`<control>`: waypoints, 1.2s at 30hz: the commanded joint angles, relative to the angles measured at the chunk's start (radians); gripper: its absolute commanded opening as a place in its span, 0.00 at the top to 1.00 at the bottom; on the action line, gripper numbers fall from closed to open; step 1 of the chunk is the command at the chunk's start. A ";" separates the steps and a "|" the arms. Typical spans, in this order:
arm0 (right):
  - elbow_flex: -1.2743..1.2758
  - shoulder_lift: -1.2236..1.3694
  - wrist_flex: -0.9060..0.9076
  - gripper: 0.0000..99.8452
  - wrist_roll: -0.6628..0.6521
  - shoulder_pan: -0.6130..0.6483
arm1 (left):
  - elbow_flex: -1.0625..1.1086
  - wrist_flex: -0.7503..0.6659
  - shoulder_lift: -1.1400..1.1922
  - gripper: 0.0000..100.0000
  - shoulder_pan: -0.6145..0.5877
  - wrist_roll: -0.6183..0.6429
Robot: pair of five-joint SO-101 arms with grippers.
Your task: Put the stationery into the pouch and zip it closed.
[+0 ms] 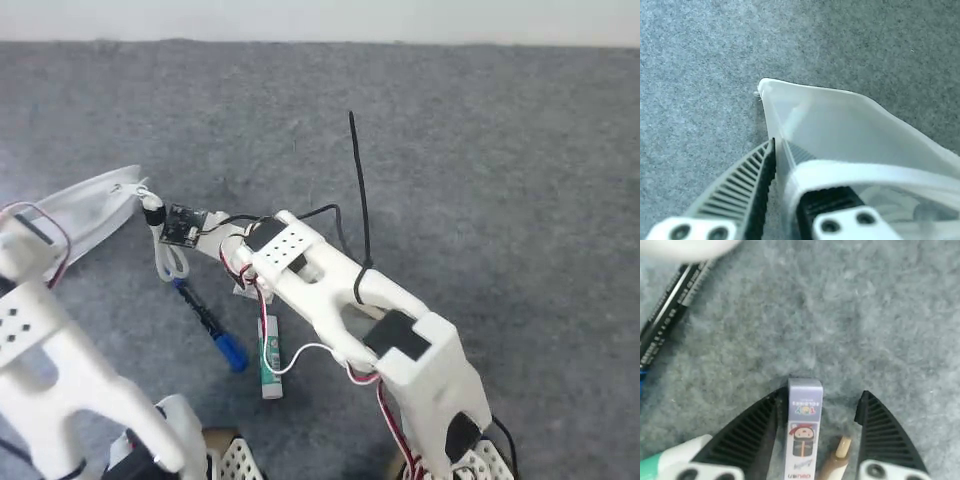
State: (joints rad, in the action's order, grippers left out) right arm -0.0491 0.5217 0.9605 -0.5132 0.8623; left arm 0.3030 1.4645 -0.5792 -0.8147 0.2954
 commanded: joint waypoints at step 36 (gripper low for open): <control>-0.295 -0.125 0.380 0.99 0.328 -0.216 | -0.036 -0.028 -0.058 0.99 0.015 0.002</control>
State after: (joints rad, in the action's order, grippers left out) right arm -0.3053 0.5201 1.3395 -0.2677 0.7288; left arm 0.3030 1.4645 -0.5808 -0.8147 0.2954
